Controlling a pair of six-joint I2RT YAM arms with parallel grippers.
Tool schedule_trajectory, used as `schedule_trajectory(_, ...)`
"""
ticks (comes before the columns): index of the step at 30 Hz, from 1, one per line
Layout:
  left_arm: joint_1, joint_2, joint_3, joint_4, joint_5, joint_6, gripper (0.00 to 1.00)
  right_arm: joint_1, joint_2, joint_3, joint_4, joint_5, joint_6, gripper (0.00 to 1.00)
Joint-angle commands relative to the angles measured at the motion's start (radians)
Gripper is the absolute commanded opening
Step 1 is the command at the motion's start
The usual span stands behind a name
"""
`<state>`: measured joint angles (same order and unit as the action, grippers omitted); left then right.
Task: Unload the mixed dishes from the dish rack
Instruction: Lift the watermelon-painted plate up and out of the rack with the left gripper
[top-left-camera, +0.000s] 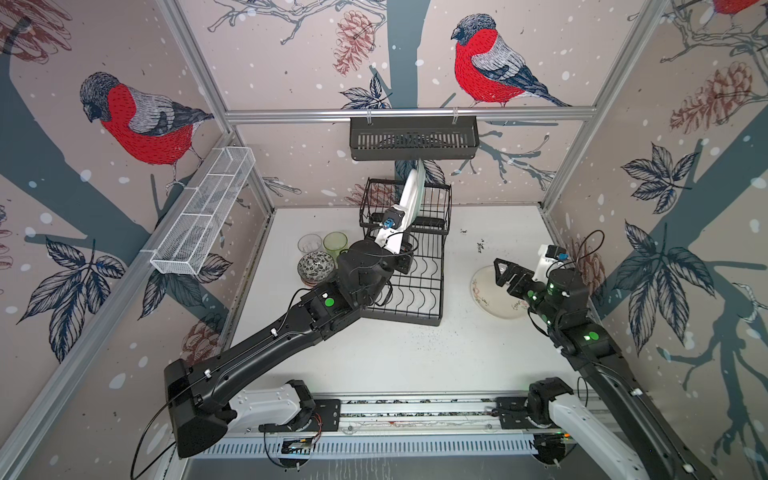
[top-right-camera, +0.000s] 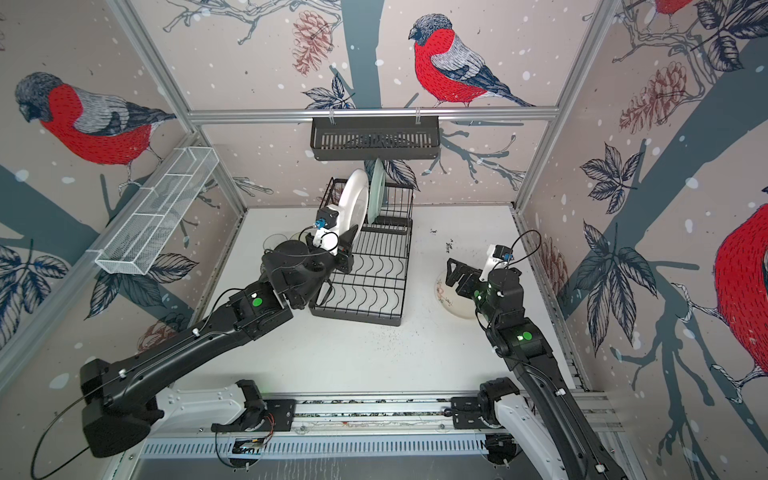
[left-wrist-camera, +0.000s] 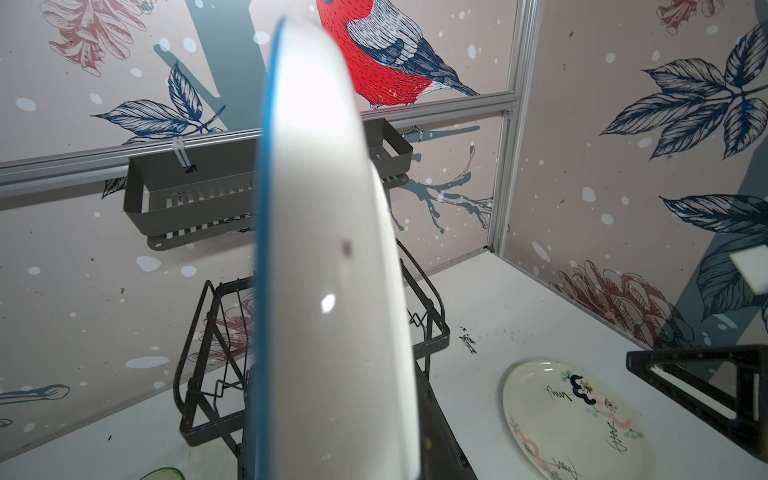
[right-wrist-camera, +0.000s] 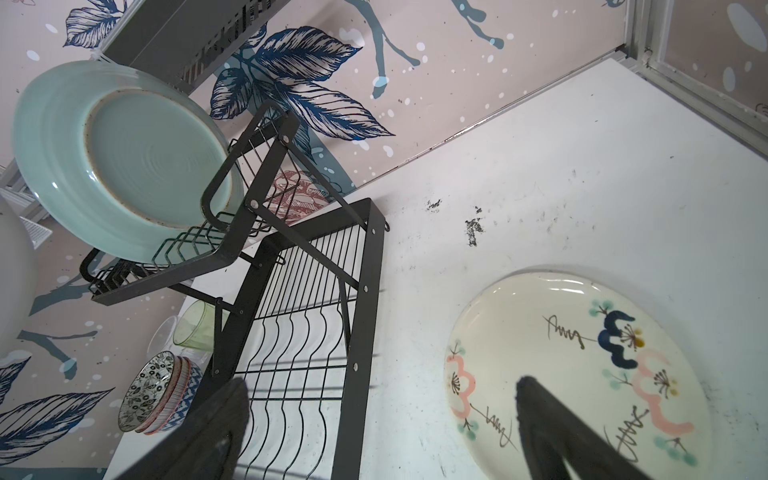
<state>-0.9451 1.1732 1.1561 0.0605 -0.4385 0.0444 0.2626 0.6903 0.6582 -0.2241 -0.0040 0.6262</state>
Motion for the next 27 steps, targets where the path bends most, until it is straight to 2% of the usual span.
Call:
schedule_trajectory(1, -0.024, -0.019, -0.021, 0.088, -0.01, 0.017, 0.0, -0.002, -0.002, -0.003, -0.003, -0.029, 0.001, 1.0)
schedule_trajectory(8, -0.1, -0.043, -0.065, 0.088, 0.015, 0.047, 0.0, -0.003, -0.001, -0.009, -0.004, -0.061, 0.01, 1.0)
schedule_trajectory(14, -0.161, -0.03, -0.071, 0.081, -0.015, 0.074, 0.0, -0.003, 0.006, -0.019, 0.009, -0.092, 0.024, 0.99)
schedule_trajectory(27, -0.189, -0.006, -0.164, 0.17, -0.005, 0.092, 0.0, -0.027, 0.009, 0.008, 0.014, -0.208, 0.073, 1.0)
